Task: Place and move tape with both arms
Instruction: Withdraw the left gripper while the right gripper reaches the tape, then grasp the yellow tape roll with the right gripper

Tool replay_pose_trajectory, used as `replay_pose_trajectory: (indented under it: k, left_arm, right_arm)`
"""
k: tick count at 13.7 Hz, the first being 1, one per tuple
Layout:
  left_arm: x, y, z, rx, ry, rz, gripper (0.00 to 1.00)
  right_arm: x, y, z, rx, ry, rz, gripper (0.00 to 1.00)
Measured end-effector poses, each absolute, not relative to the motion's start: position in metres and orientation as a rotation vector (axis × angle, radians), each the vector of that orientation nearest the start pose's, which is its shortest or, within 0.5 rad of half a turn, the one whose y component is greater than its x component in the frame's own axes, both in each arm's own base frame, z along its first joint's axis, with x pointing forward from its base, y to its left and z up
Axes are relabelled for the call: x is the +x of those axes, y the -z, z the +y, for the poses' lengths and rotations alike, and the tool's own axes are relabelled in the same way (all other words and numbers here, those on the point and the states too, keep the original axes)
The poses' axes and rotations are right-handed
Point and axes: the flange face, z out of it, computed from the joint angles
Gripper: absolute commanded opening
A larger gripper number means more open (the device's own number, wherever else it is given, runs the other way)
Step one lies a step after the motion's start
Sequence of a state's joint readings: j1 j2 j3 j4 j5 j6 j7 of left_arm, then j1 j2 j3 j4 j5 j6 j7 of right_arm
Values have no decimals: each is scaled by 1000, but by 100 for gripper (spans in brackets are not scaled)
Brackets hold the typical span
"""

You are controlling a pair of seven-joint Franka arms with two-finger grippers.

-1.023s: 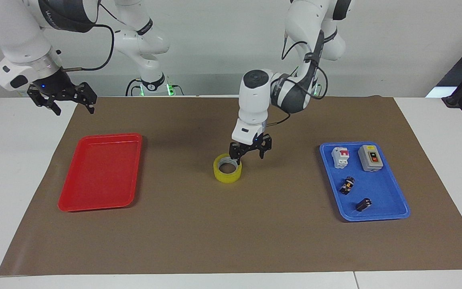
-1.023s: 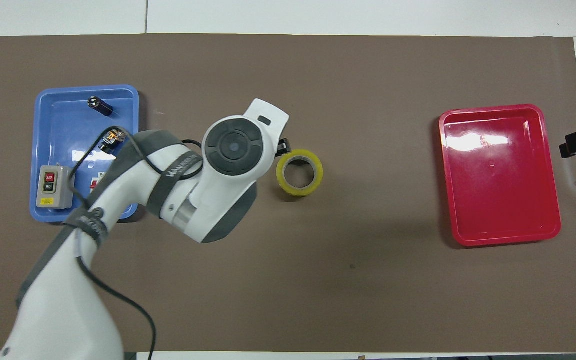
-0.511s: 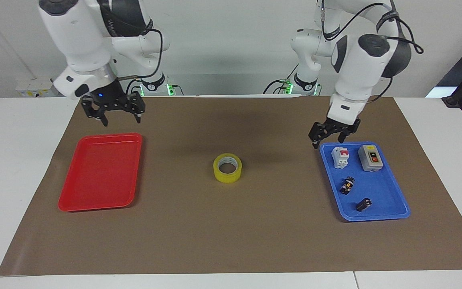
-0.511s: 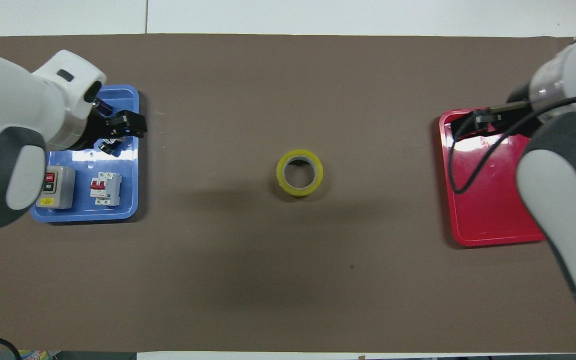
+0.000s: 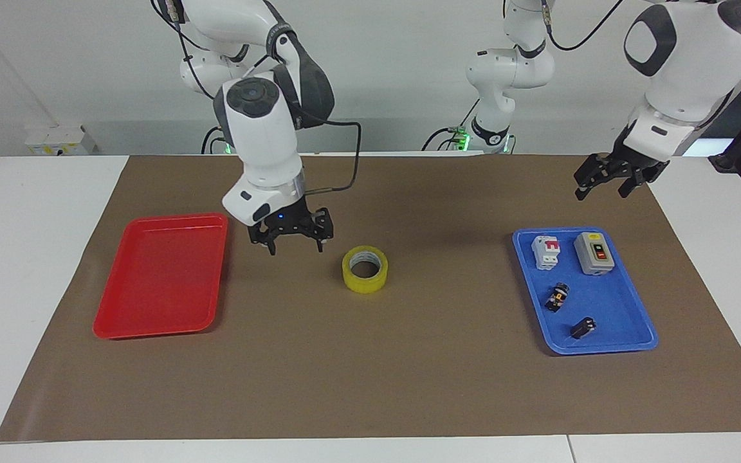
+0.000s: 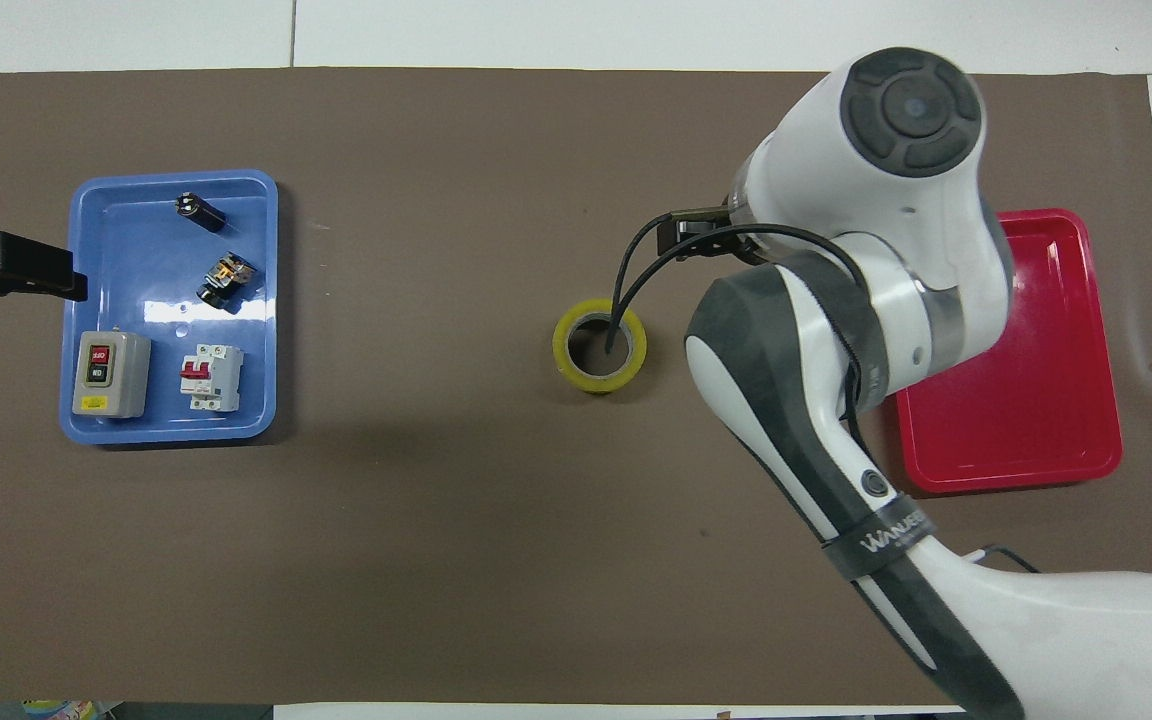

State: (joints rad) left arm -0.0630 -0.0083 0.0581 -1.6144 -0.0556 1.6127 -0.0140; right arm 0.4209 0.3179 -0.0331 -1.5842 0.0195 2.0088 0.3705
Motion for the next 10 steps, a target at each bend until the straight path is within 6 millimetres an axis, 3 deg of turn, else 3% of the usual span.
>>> replay_pose_trajectory:
  k: [5,7,10]
  left_arm:
    - [546,-623,9,-3199,-42,-41,100]
    - [545,-623,9,-3199,-51,-39,100]
    - [545,-623,9,-3199,-53,-37,100]
  right_arm:
    - [599,-364,312,-3092,132,-4,100]
    - [591,-330,315,-3095,126,-4,100]
    - [588,-322,310,-3098,122,3,100]
